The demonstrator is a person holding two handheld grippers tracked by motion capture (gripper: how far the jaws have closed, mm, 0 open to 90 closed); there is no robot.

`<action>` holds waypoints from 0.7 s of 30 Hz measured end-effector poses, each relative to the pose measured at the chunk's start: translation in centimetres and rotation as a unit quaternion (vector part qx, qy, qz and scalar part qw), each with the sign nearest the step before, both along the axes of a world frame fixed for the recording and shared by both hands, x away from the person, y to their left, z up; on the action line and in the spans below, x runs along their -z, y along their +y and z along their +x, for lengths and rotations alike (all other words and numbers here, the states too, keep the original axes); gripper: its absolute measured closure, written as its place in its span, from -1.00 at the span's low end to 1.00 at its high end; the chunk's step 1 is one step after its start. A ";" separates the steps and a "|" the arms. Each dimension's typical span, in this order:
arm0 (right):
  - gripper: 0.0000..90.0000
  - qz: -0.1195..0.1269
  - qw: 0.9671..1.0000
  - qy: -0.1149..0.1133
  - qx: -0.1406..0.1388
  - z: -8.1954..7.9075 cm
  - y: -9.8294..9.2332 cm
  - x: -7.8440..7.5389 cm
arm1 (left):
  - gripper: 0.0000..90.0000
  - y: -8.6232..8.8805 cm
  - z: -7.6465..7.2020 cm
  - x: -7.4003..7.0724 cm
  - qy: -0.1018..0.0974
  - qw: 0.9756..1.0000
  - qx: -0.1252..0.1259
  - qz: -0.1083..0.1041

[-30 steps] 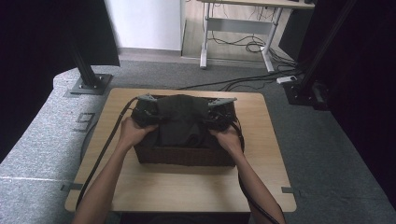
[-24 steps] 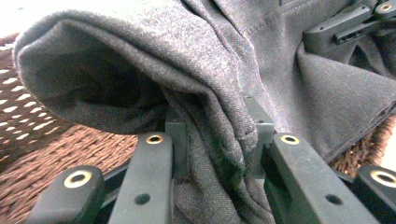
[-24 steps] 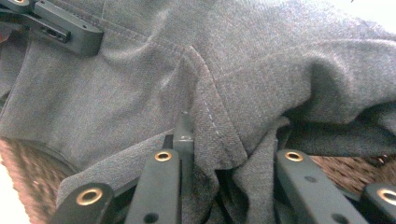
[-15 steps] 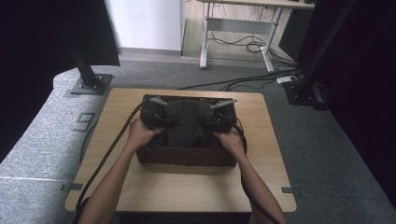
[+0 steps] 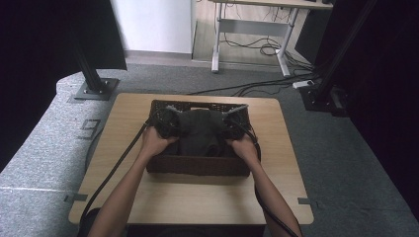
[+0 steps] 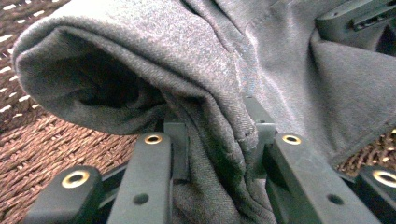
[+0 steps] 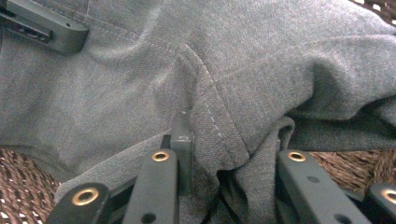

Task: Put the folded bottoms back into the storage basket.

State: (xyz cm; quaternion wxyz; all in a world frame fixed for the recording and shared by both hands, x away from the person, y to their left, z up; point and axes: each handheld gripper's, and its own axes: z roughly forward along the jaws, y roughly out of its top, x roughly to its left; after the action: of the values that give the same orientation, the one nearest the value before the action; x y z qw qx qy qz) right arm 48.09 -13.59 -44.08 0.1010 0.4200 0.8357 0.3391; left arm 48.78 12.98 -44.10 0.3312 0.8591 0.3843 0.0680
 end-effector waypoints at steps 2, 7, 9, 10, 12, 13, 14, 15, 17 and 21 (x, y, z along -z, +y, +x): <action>0.35 -0.004 1.000 0.005 0.001 0.3 0.1 0.3 | 0.33 0.1 0.1 0.0 -0.003 0.999 -0.021 0.030; -0.18 -0.047 0.998 -0.023 0.024 0.7 0.2 0.4 | -0.21 1.0 0.1 -0.6 -0.031 0.992 -0.068 0.101; -0.28 -0.054 0.997 -0.045 0.037 0.7 -0.2 0.0 | -0.31 1.8 0.1 -1.3 -0.036 0.992 -0.082 0.090; -0.30 -0.053 0.996 -0.053 0.046 0.7 -0.4 -0.3 | -0.33 2.1 0.1 -1.6 -0.039 0.992 -0.086 0.082; -0.34 -0.043 0.996 -0.062 0.049 0.6 -0.9 -0.9 | -0.35 2.7 -0.1 -2.1 -0.045 0.993 -0.082 0.071; -0.35 -0.040 0.996 -0.065 0.048 0.6 -1.0 -1.1 | -0.38 2.8 -0.2 -2.3 -0.047 0.993 -0.081 0.070; -0.37 -0.038 0.996 -0.065 0.048 0.5 -1.1 -1.3 | -0.42 3.0 -0.4 -2.5 -0.050 0.994 -0.077 0.067; -0.40 -0.034 0.996 -0.067 0.045 0.4 -1.3 -1.5 | -0.46 3.1 -0.5 -2.5 -0.051 0.994 -0.073 0.066; -0.45 -0.023 0.997 -0.068 0.042 0.3 -1.5 -1.7 | -0.52 3.4 -0.7 -2.6 -0.052 0.994 -0.068 0.063; -0.58 -0.017 0.997 -0.068 0.037 -0.3 -1.7 -1.9 | -0.63 3.9 -1.5 -2.7 -0.058 0.996 -0.061 0.043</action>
State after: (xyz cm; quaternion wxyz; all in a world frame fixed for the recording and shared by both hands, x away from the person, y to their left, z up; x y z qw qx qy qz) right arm 47.82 -15.34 -42.14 0.1767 0.4246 0.8167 0.3485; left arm 47.33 16.88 -41.39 0.3112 0.8420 0.4130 0.1537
